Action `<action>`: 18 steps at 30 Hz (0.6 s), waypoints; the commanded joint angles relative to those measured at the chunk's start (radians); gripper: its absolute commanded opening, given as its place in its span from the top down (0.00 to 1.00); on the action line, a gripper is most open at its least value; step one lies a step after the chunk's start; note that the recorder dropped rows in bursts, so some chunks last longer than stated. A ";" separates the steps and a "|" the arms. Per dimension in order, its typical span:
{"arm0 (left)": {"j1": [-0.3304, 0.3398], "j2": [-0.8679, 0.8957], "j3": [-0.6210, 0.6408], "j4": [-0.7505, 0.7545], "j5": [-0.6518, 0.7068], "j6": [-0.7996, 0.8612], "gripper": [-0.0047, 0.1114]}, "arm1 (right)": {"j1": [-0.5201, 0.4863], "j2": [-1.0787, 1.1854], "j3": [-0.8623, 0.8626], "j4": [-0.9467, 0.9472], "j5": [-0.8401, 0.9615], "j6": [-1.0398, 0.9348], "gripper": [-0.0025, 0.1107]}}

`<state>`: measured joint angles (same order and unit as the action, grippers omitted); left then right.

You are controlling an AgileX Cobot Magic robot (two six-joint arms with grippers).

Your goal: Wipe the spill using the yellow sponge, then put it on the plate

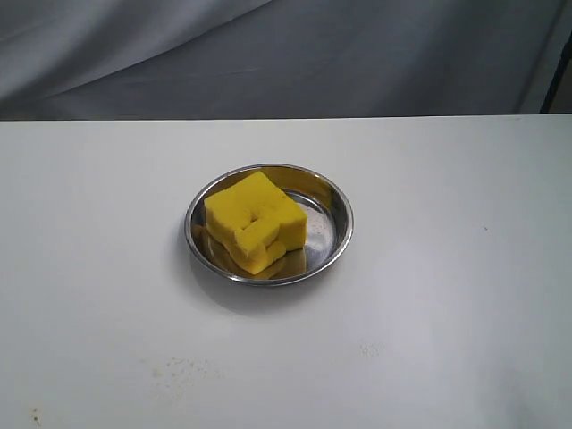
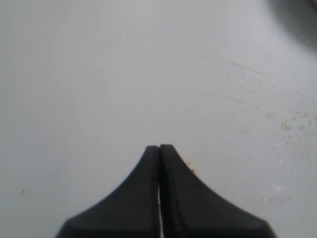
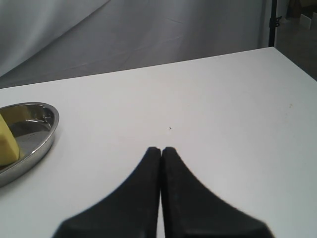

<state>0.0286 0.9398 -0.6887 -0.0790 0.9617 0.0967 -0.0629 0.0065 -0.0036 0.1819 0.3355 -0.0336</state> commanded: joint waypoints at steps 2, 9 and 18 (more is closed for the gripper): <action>0.002 -0.427 0.135 -0.015 -0.124 0.012 0.96 | -0.007 -0.007 0.004 0.004 -0.016 -0.002 0.98; 0.002 -0.863 0.136 -0.015 -0.176 0.013 0.96 | -0.007 -0.007 0.004 0.004 -0.016 -0.002 0.98; 0.002 -0.930 0.222 -0.030 -0.518 -0.046 0.96 | -0.007 -0.007 0.004 0.004 -0.016 -0.002 0.98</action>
<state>0.0286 0.0038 -0.5150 -0.0975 0.5624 0.0676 -0.0629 0.0050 -0.0036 0.1819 0.3355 -0.0336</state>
